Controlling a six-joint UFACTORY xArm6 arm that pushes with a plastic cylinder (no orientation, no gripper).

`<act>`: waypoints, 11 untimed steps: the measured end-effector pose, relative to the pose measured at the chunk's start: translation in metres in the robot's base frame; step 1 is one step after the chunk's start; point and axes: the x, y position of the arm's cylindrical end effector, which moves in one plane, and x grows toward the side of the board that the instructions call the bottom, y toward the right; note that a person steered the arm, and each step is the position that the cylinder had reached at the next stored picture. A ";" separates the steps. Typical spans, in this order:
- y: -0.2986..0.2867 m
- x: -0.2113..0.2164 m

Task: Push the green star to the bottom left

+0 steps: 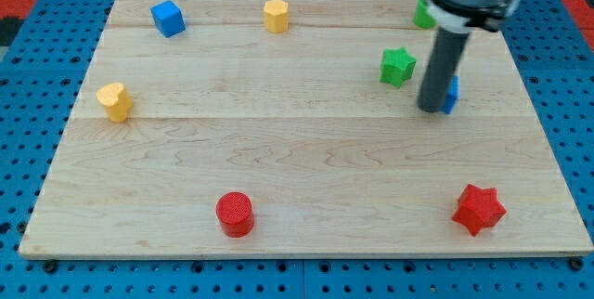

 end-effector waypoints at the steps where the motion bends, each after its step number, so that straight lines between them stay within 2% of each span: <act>1: -0.049 0.000; 2: -0.069 -0.018; 3: -0.008 -0.035; 4: 0.007 -0.077; 5: -0.058 -0.099; 6: -0.156 -0.057; 7: -0.191 -0.056; 8: -0.151 -0.100; 9: -0.040 -0.081; 11: -0.026 -0.041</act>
